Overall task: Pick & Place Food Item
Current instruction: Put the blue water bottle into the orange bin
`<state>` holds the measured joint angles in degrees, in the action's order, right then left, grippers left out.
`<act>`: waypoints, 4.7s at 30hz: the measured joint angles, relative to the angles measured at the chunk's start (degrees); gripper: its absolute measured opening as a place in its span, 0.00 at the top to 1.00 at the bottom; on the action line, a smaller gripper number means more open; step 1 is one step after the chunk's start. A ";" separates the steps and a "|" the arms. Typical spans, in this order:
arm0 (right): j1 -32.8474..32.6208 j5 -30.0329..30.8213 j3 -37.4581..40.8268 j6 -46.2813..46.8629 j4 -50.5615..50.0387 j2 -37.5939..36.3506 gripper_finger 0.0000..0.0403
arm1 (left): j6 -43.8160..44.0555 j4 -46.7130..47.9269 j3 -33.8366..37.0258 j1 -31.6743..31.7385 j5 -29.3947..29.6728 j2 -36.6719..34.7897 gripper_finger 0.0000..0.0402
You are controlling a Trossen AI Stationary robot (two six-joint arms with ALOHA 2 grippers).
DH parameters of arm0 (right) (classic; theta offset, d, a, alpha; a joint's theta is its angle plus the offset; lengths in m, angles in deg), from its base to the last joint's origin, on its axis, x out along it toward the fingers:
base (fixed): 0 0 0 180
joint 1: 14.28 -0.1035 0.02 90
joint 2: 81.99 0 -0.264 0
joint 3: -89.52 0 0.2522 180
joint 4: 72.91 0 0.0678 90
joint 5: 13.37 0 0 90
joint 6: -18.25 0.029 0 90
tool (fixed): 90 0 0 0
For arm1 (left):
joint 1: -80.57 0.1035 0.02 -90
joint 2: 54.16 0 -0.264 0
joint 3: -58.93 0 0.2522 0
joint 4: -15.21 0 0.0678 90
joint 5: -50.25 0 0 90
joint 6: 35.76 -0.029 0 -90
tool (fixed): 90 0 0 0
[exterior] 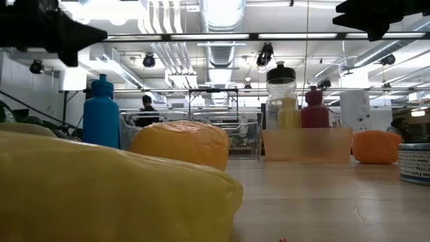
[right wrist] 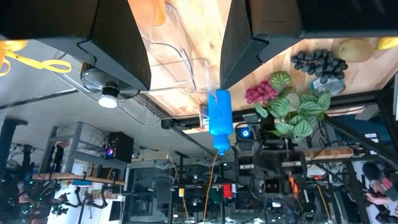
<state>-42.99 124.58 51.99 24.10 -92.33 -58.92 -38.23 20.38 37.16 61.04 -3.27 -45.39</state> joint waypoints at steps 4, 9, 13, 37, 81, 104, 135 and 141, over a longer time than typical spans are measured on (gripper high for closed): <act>-0.01 -0.01 0.00 0.04 -0.02 0.02 0.53 | 3.61 5.43 -8.50 -0.02 3.37 9.46 1.00; 0.00 -0.01 0.00 0.05 0.00 0.00 0.53 | 15.09 23.49 -22.89 -0.02 10.01 23.22 1.00; -0.01 0.00 0.00 0.07 0.00 0.02 0.53 | 28.33 45.46 -36.98 -0.02 11.14 31.13 1.00; -0.02 -0.01 0.00 0.09 -0.01 -0.02 0.53 | 68.41 96.11 -64.01 14.66 -5.99 42.08 0.91; -0.01 0.00 0.00 0.03 0.00 -0.02 0.53 | 16.36 92.20 -69.41 50.85 -33.47 64.57 0.30; 0.00 -0.01 0.00 0.03 0.00 0.00 0.53 | 0.93 90.30 -67.04 57.14 -39.54 64.57 0.30; -0.01 -0.01 0.00 0.04 0.00 0.00 0.53 | -0.16 88.79 -64.68 57.61 -38.19 64.83 0.30; -0.02 0.00 0.00 0.00 0.00 0.00 0.53 | -0.18 88.39 -64.68 57.66 -38.17 64.83 0.30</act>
<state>-43.01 124.58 51.99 24.10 -92.33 -58.92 -38.41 108.77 -27.52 118.70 -41.45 19.44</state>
